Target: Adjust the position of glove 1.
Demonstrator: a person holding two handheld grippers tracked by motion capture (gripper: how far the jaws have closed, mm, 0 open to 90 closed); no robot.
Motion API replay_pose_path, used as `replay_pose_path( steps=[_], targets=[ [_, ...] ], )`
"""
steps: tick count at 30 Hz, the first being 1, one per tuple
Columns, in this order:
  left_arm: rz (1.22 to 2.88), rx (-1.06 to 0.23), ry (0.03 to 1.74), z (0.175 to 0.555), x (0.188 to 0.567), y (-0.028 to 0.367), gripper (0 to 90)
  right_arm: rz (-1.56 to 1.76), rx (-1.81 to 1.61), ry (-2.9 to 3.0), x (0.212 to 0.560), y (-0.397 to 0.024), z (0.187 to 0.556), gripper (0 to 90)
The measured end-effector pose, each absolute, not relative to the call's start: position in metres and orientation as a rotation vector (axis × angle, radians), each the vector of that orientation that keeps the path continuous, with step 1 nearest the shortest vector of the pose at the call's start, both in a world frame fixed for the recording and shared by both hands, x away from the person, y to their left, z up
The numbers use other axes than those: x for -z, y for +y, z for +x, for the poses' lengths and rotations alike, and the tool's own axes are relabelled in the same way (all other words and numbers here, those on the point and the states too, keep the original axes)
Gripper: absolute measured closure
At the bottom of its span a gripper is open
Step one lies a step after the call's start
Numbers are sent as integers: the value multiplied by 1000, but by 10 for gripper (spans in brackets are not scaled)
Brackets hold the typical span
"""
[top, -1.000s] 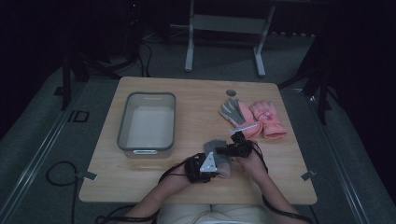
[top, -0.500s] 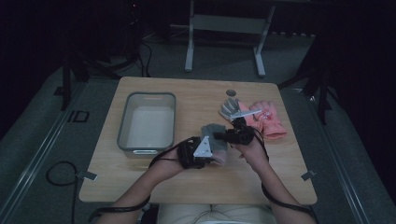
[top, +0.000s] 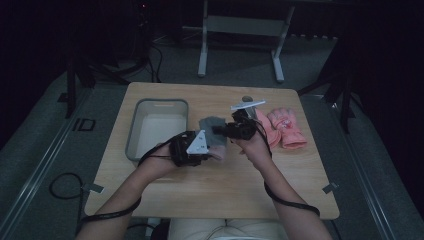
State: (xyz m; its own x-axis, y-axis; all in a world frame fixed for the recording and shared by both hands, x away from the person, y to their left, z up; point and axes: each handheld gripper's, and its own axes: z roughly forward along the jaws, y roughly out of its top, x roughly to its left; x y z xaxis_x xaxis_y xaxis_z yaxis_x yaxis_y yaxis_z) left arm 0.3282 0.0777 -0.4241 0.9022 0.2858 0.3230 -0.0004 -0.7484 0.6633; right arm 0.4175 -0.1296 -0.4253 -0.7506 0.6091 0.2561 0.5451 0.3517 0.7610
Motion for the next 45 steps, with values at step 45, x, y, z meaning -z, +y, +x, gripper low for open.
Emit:
replay_pose_path(
  steps=[45],
  targets=[
    [2649,-403,355,401,477,205,719,999,-1197,2706,484,41,494,709]
  ],
)
